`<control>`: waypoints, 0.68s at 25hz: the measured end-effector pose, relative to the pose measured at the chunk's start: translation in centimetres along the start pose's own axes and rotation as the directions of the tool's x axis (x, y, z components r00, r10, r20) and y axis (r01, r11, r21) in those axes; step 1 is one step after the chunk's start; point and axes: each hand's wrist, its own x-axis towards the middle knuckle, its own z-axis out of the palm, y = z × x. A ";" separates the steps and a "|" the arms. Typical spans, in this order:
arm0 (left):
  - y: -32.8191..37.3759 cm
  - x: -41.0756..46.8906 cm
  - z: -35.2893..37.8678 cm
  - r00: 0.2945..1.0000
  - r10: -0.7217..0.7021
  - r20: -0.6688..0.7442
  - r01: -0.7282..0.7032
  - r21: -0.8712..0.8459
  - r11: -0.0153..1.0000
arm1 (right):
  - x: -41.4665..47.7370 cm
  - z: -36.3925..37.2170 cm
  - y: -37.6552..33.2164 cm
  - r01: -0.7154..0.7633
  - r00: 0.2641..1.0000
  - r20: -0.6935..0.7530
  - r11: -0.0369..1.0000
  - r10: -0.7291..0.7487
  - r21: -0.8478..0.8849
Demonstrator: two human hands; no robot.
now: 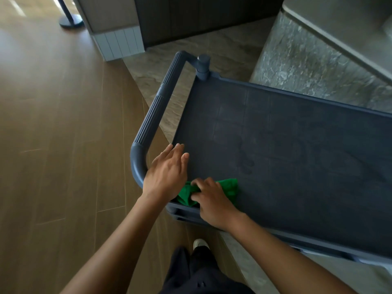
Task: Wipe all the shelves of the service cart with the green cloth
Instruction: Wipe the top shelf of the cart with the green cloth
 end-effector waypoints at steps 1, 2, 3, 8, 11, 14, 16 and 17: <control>0.0 0.0 0.0 1.000 -0.012 0.000 0.012 0.003 1.000 | 0.5 -0.1 0.2 -0.018 1.000 -0.015 1.000 0.018 0.004; 0.0 -0.1 0.1 1.000 -0.019 -0.002 0.019 0.005 1.000 | 1.2 -0.1 0.4 -0.037 0.999 -0.032 0.999 0.037 0.004; 0.0 -0.1 0.1 1.000 -0.019 -0.002 0.019 0.005 1.000 | 1.9 -0.2 0.7 -0.061 0.997 -0.057 0.998 0.061 0.000; 0.1 -0.1 0.0 1.000 -0.005 -0.007 0.005 0.014 1.000 | 8.2 -2.1 3.8 -0.244 0.960 -0.136 0.969 0.247 0.035; 0.1 -0.1 -0.1 1.000 -0.015 0.002 0.015 0.012 1.000 | 12.1 -3.9 5.9 -0.356 0.930 -0.085 0.934 0.358 0.038; 0.2 0.0 -0.2 1.000 -0.017 -0.005 0.017 0.012 1.000 | 13.6 -4.8 6.7 -0.390 0.920 -0.025 0.921 0.390 0.017; 0.3 0.0 -0.2 1.000 0.005 -0.013 -0.004 0.027 1.000 | 12.7 -4.7 6.3 -0.354 0.935 -0.023 0.935 0.354 -0.003; 0.4 0.0 -0.3 1.000 0.017 -0.016 -0.016 0.033 0.999 | 11.7 -4.4 5.8 -0.325 0.945 -0.029 0.946 0.325 -0.013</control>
